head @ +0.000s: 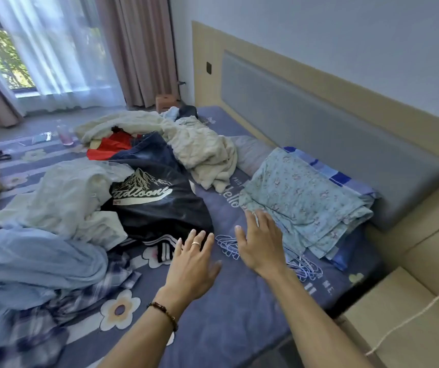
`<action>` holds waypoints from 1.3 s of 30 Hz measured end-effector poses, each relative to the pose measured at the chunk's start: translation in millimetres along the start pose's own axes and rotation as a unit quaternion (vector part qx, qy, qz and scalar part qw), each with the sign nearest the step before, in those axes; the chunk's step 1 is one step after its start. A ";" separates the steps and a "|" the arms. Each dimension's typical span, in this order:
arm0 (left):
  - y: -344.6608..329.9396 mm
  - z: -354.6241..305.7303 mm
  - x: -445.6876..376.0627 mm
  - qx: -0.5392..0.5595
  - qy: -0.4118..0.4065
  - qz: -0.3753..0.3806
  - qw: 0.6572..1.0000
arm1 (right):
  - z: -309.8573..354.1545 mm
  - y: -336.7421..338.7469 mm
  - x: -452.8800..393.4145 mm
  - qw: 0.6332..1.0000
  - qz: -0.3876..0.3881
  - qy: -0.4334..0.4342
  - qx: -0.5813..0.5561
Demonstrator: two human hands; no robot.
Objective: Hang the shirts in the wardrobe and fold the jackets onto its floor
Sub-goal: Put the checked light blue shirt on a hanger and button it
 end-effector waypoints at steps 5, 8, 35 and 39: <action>-10.4 99.2 -38.0 -0.007 0.079 0.015 0.997 | 68.3 -95.1 -73.8 0.995 0.073 0.066 -0.025; -14.7 153.2 -52.5 -0.001 0.110 0.021 0.994 | 107.0 -141.3 -103.2 0.989 0.112 0.087 -0.041; -118.2 523.9 -96.4 0.076 0.095 0.062 0.991 | 339.1 -458.4 -112.6 0.922 0.317 0.044 -0.217; -88.3 478.2 -121.8 0.379 0.089 0.032 0.921 | 323.6 -451.1 -95.9 0.780 0.366 -0.151 -0.484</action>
Point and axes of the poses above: each hand's wrist, its own x-axis away from the middle knuckle, its own y-axis out of the back of the hand, z = x × y, the point moved 10 cm from there along -x, towards the middle knuckle, and after that the axes turned 9 degrees about x, right-handed, at the moved point
